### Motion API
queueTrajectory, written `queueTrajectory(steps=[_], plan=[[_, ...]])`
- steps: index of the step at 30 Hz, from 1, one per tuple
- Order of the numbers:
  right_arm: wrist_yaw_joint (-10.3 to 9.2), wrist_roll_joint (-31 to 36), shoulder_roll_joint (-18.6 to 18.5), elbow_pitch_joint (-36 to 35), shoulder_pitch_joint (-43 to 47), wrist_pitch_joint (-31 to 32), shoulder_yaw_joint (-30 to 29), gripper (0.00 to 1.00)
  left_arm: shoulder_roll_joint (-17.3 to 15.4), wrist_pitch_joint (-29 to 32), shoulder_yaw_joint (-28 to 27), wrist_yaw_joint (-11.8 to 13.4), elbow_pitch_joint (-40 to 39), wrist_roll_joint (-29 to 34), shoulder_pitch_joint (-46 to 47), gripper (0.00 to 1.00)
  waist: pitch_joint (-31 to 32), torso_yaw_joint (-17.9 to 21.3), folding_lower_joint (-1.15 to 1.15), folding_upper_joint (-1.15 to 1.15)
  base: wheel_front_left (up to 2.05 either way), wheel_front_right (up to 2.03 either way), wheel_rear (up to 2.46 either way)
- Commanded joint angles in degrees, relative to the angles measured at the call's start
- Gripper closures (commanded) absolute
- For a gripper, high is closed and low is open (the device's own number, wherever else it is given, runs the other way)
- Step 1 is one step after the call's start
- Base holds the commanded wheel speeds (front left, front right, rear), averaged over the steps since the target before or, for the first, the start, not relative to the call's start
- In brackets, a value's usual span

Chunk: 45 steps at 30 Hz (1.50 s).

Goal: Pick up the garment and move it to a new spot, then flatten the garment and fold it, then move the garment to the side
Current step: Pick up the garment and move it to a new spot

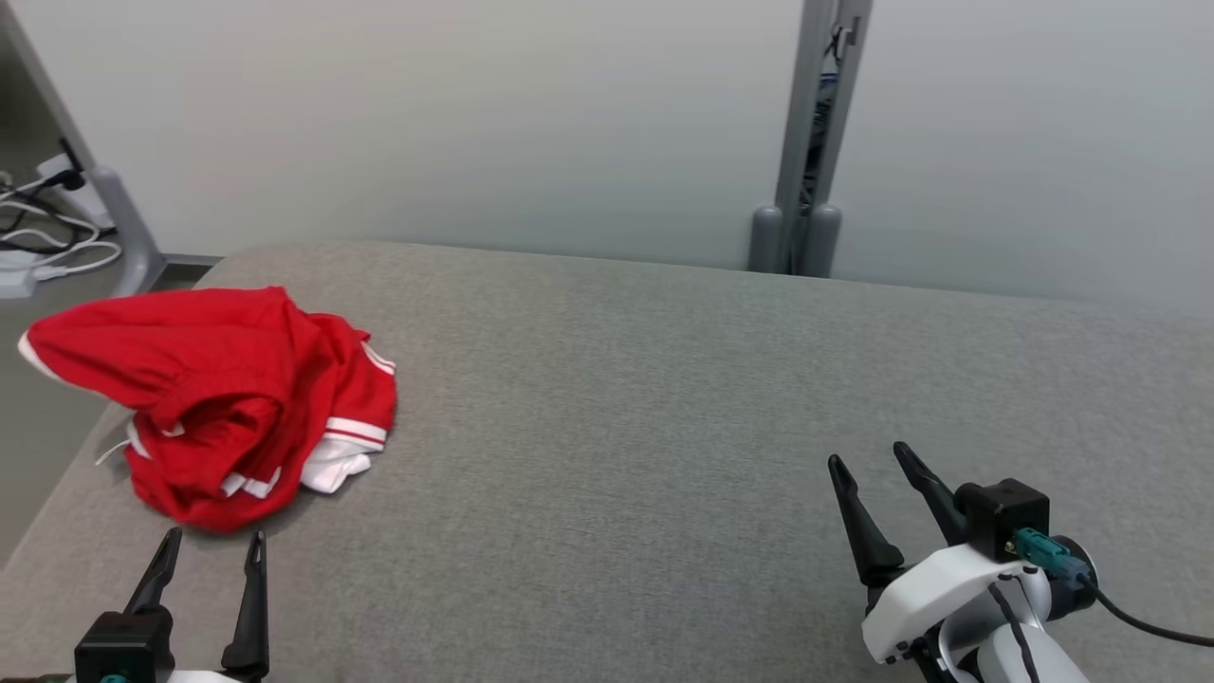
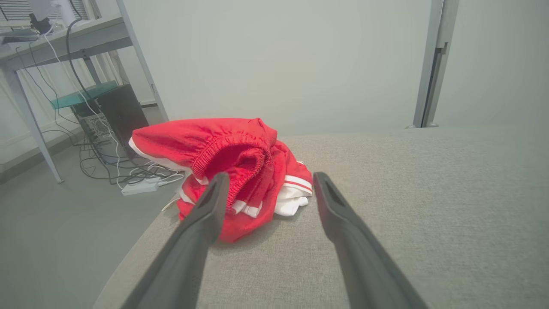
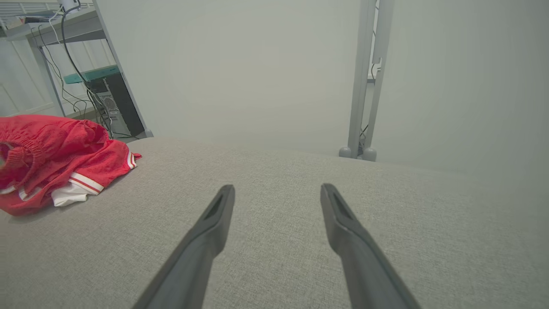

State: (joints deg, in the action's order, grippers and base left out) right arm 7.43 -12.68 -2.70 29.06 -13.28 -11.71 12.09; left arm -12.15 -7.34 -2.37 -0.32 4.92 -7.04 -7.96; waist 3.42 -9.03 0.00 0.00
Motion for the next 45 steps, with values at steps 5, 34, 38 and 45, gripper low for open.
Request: queueTrajectory(steps=[5, 34, 38, 45], plan=[[0.10, -1.12, -0.37, 0.49, 0.62, -0.45, 0.68, 0.00, -0.64, 0.46, 0.09, 0.45, -0.46, -0.35, -0.51, 0.00, 0.33, -4.29, 0.00, 0.00, 0.00, 0.00, 0.00], [0.09, -5.69, -0.38, 3.31, -0.48, -2.25, 6.15, 0.00, -2.32, 1.57, -0.21, 2.38, -3.44, -1.29, -2.20, 0.00, 1.51, -17.35, 0.00, 0.00, 0.00, 0.00, 0.00], [0.09, -5.76, -0.36, 3.96, -1.33, -2.41, 6.69, 0.00, -2.18, 1.25, -0.36, 2.86, -3.49, -1.39, -2.41, 0.00, 1.52, -17.31, 0.00, 0.00, 0.00, 0.00, 0.00], [0.09, -6.27, -0.37, 4.82, -1.62, -2.65, 7.45, 0.00, -2.50, 1.14, 0.99, 1.45, -3.34, -2.18, 0.08, 0.00, 1.90, -16.87, 0.00, 0.00, 0.00, 0.00, 0.00]])
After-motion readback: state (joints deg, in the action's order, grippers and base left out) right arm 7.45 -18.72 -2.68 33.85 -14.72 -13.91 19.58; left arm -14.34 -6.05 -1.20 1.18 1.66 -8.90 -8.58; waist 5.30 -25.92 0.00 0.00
